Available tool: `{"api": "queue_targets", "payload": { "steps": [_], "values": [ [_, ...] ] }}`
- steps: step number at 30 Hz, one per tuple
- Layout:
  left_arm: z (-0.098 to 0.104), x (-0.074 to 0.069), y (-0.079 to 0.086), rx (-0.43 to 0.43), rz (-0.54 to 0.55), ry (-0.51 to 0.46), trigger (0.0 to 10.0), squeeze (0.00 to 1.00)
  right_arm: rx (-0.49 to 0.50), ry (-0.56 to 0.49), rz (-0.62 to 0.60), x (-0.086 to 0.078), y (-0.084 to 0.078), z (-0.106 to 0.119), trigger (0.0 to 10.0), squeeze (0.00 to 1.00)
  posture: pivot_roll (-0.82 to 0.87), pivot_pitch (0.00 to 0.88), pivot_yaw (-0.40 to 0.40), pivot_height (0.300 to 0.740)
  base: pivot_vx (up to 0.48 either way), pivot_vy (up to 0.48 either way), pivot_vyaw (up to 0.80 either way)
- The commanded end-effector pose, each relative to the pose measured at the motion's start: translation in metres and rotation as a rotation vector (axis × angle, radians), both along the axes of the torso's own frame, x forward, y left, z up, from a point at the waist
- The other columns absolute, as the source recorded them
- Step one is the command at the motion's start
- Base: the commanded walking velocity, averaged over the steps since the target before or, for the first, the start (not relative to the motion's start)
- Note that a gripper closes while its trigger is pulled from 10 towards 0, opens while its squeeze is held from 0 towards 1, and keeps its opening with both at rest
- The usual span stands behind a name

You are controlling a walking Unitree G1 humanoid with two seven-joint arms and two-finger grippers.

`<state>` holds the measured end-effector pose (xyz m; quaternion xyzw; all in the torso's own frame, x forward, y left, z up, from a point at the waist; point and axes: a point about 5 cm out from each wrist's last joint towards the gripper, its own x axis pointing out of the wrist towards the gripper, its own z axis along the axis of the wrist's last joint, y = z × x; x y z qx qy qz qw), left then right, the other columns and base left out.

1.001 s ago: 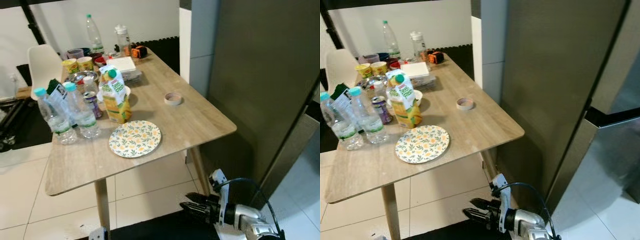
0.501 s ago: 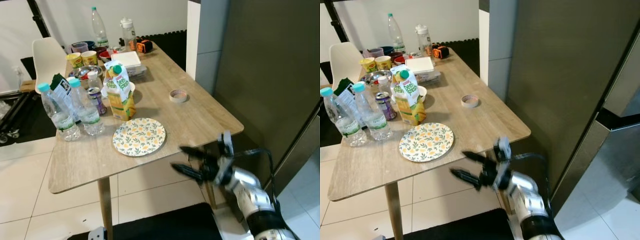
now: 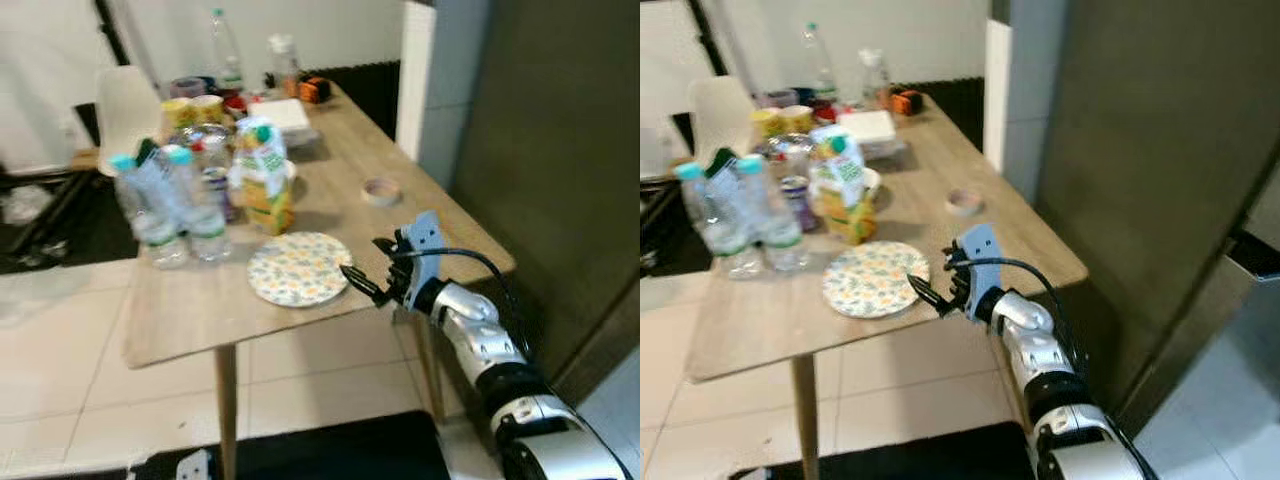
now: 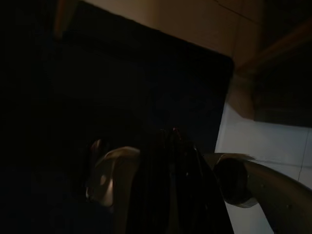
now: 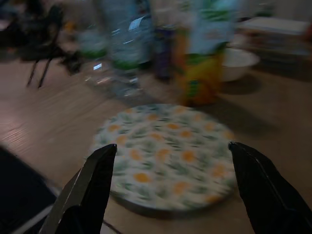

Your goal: Restocking fridge

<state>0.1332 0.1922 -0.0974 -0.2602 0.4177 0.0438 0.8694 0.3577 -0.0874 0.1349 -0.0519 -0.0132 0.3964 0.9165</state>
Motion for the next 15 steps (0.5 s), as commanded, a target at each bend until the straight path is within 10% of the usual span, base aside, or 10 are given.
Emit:
{"api": "queue_targets", "payload": {
  "steps": [1,8,15],
  "values": [
    [-0.001,-0.005,0.001,0.0,0.007,0.009,10.0,0.0,-0.034,0.016,0.008,-0.001,0.005,-0.005,10.0,0.0,-0.03,0.0,0.02,0.74,0.0,0.0,0.74],
    [-0.002,-0.005,0.001,0.001,0.001,0.012,10.0,0.0,-0.187,0.026,-0.196,0.011,-0.013,-0.015,10.0,0.0,-0.03,0.0,0.022,0.74,0.0,0.0,0.64],
    [-0.001,-0.001,-0.003,-0.009,-0.005,-0.002,10.0,0.0,-0.032,0.219,-0.497,0.024,-0.045,-0.018,10.0,0.0,-0.04,0.0,0.019,0.74,0.0,0.0,0.0]
  ]
}}
